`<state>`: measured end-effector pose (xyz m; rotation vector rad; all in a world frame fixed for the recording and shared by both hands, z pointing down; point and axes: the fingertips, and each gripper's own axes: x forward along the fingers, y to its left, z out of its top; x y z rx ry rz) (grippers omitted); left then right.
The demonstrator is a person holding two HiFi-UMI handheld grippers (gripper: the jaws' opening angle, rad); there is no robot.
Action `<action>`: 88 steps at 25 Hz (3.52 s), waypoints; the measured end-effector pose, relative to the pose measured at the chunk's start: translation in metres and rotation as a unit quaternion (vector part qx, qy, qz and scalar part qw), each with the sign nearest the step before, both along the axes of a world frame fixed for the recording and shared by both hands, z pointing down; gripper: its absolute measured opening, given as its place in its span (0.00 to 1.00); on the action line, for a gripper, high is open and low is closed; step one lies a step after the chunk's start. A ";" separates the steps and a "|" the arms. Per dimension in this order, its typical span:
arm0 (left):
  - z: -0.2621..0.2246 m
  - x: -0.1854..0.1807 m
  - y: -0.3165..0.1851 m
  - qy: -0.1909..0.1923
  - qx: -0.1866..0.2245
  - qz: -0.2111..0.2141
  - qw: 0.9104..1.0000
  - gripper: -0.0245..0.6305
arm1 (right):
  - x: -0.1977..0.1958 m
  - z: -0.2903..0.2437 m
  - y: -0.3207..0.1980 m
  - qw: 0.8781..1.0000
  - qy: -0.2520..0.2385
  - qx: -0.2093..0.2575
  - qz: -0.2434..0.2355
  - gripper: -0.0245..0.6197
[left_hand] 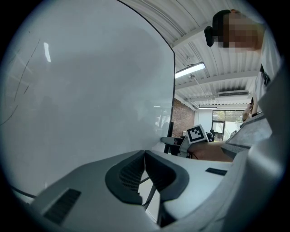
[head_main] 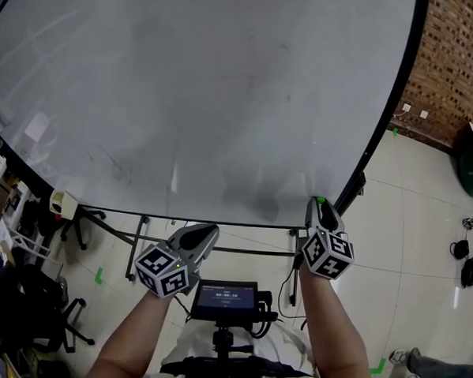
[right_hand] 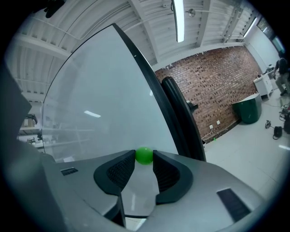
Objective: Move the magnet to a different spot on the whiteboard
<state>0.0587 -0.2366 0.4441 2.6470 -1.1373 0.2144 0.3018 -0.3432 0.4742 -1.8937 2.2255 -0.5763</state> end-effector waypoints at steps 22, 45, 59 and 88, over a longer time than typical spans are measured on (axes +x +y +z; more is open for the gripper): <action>0.013 0.009 0.025 0.012 -0.024 0.029 0.999 0.07 | 0.012 -0.004 0.048 0.999 -0.011 0.029 -0.014 0.27; 0.030 -0.054 0.072 0.009 -0.036 -0.008 0.999 0.07 | -0.131 0.029 0.148 0.962 0.004 0.028 -0.272 0.05; 0.018 -0.149 0.134 0.042 -0.022 -0.009 0.999 0.07 | -0.238 -0.010 0.215 0.941 0.009 0.046 -0.336 0.05; 0.022 -0.200 0.250 0.057 -0.013 0.041 0.997 0.07 | -0.303 -0.015 0.343 0.937 0.029 0.055 -0.344 0.05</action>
